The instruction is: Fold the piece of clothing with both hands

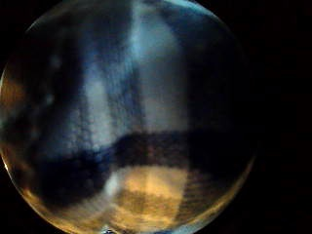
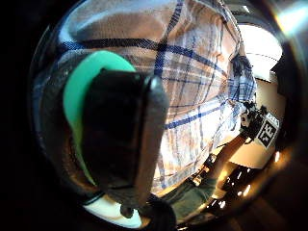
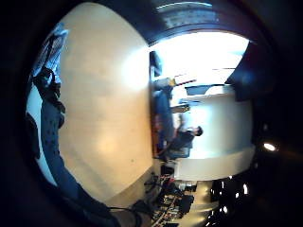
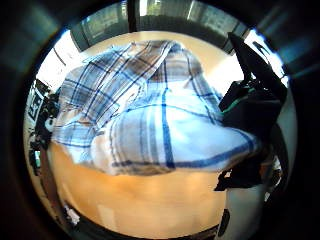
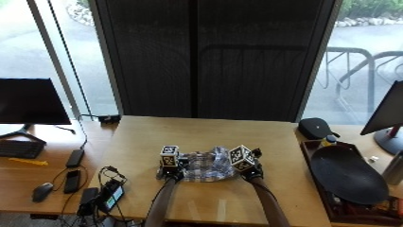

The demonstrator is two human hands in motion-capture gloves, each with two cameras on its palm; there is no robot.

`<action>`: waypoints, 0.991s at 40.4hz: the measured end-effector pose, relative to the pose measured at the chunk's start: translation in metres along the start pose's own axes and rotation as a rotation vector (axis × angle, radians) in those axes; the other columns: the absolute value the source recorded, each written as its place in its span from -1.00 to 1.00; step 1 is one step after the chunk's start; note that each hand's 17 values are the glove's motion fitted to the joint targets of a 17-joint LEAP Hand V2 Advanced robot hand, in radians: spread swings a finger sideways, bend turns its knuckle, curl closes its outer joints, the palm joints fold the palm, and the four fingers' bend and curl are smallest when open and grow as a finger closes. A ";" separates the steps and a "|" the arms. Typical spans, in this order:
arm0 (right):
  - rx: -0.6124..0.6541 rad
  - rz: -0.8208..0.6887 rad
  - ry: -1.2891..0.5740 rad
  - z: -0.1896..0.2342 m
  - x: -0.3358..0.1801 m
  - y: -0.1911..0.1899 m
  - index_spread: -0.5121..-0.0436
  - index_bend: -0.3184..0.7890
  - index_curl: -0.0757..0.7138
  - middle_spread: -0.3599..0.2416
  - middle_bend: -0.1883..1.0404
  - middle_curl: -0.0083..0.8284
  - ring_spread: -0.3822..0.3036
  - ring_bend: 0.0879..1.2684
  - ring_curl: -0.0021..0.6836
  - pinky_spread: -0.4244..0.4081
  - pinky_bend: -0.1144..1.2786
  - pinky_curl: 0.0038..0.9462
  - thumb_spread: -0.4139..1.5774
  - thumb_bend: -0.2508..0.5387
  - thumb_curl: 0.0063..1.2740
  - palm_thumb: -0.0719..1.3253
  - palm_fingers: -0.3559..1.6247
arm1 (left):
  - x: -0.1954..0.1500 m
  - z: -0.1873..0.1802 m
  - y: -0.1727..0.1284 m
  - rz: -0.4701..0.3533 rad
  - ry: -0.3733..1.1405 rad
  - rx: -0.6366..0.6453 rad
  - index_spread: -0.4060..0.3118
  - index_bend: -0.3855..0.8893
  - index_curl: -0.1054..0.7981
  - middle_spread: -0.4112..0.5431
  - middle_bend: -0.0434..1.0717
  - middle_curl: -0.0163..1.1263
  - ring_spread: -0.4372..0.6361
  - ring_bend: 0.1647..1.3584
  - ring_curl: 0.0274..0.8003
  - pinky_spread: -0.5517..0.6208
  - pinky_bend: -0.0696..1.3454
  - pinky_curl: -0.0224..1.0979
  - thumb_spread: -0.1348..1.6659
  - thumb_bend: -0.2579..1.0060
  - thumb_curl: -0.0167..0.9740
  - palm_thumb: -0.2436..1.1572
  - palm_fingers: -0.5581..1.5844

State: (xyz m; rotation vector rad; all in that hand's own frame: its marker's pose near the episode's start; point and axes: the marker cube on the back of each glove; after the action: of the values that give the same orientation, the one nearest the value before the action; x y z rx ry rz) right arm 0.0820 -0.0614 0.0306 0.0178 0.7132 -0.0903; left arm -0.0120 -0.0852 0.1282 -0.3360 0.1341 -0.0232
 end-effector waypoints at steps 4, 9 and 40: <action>0.056 0.010 0.115 -0.020 -0.001 -0.008 -0.26 -0.07 0.08 -0.62 -0.41 -0.19 -0.73 -0.15 0.12 -0.69 0.09 -0.29 0.29 -0.43 -0.15 0.52 0.55 | -0.004 -0.001 -0.004 -0.011 -0.031 0.030 -0.19 -0.13 0.07 0.06 -0.61 -0.38 0.42 -0.45 -0.20 0.73 -0.27 -0.31 0.61 -0.61 -0.58 -0.65 -0.49; 0.154 -0.003 0.048 -0.017 -0.034 -0.037 -0.24 -0.03 0.16 -0.71 -0.42 -0.17 -0.76 -0.20 0.11 -0.74 0.02 -0.29 0.16 -0.43 -0.09 0.54 0.58 | 0.005 0.000 0.000 0.052 0.032 0.000 -0.20 -0.12 0.08 0.06 -0.60 -0.37 0.41 -0.45 -0.21 0.74 -0.28 -0.31 0.61 -0.61 -0.58 -0.66 -0.49; 0.665 -0.126 -0.023 -0.212 -0.132 -0.080 -0.26 0.05 0.40 -0.81 -0.43 -0.10 -0.82 -0.40 0.22 -0.64 -0.08 -0.26 0.10 -0.42 0.05 0.61 0.56 | -0.001 -0.001 -0.002 0.005 0.018 0.032 -0.22 -0.13 0.09 0.06 -0.61 -0.38 0.40 -0.48 -0.22 0.75 -0.31 -0.32 0.61 -0.61 -0.54 -0.65 -0.49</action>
State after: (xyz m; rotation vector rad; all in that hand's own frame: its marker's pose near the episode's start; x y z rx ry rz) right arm -0.1631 -0.1205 -0.0419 0.6067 0.6344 -0.4445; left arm -0.0131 -0.0873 0.1276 -0.3033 0.1524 -0.0238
